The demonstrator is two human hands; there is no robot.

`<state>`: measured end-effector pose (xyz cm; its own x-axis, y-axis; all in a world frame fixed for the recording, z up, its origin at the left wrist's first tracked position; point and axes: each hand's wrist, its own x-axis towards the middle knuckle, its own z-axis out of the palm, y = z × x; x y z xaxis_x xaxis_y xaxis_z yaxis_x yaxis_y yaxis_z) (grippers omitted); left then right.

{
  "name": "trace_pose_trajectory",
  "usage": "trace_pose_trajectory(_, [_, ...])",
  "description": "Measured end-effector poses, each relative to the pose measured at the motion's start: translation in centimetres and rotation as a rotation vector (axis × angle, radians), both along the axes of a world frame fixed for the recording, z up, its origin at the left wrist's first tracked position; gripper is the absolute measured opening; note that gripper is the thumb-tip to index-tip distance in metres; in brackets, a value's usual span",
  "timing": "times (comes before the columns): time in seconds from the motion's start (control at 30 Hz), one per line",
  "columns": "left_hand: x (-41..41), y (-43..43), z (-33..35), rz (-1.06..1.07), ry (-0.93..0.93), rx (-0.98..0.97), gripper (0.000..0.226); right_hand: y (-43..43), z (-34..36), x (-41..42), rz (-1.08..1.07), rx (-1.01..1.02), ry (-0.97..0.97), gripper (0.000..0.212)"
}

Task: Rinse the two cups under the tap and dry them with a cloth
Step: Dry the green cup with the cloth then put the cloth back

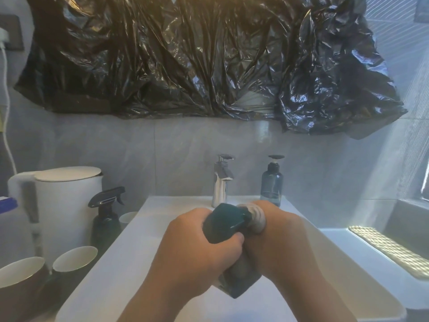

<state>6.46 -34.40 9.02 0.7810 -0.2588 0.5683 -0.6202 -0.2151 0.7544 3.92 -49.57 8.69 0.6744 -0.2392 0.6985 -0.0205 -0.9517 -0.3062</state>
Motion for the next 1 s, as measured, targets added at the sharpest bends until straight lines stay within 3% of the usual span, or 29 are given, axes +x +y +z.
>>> trace_pose_trajectory(0.1, [-0.4, -0.2, 0.2, 0.035, -0.053, -0.157, 0.018, 0.2, -0.1, 0.9, 0.032, 0.222, 0.005, 0.023])
trace_pose_trajectory(0.2, [-0.9, -0.5, 0.4, 0.028, -0.041, -0.192, 0.021, 0.3, 0.0, 0.7, 0.155, 0.428, -0.018, 0.018])
trace_pose_trajectory(0.33, [-0.4, -0.2, 0.5, -0.091, 0.132, -0.06, 0.037, -0.6, -0.1, 0.6, 0.114, 0.306, 0.037, 0.021])
trace_pose_trajectory(0.4, [0.1, -0.3, 0.1, -0.144, 0.216, 0.027, 0.034, -0.4, -0.3, 0.6, 0.083, 0.116, 0.062, 0.021])
trace_pose_trajectory(0.47, [0.5, -0.6, -0.4, -0.153, 0.223, 0.074, 0.024, -0.3, -0.8, 0.6, 0.119, -0.102, -0.09, 0.026])
trace_pose_trajectory(0.53, [0.6, -0.8, -0.7, -0.137, 0.181, 0.068, 0.017, -0.5, -0.9, 0.7, 0.169, -0.141, -0.208, 0.022])
trace_pose_trajectory(0.63, [0.6, -0.5, -0.5, -0.123, 0.114, 0.023, 0.016, -0.6, -0.9, 0.8, 0.21, -0.069, -0.203, 0.013])
trace_pose_trajectory(0.83, [0.2, 0.1, 0.3, -0.06, 0.028, -0.132, 0.03, -0.1, -1.1, 1.8, 0.107, 0.265, -0.019, 0.022])
trace_pose_trajectory(1.0, [0.0, 0.3, 0.4, -0.036, 0.028, 0.029, 0.029, -0.3, -0.6, 0.7, 0.156, 0.191, -0.029, 0.022])
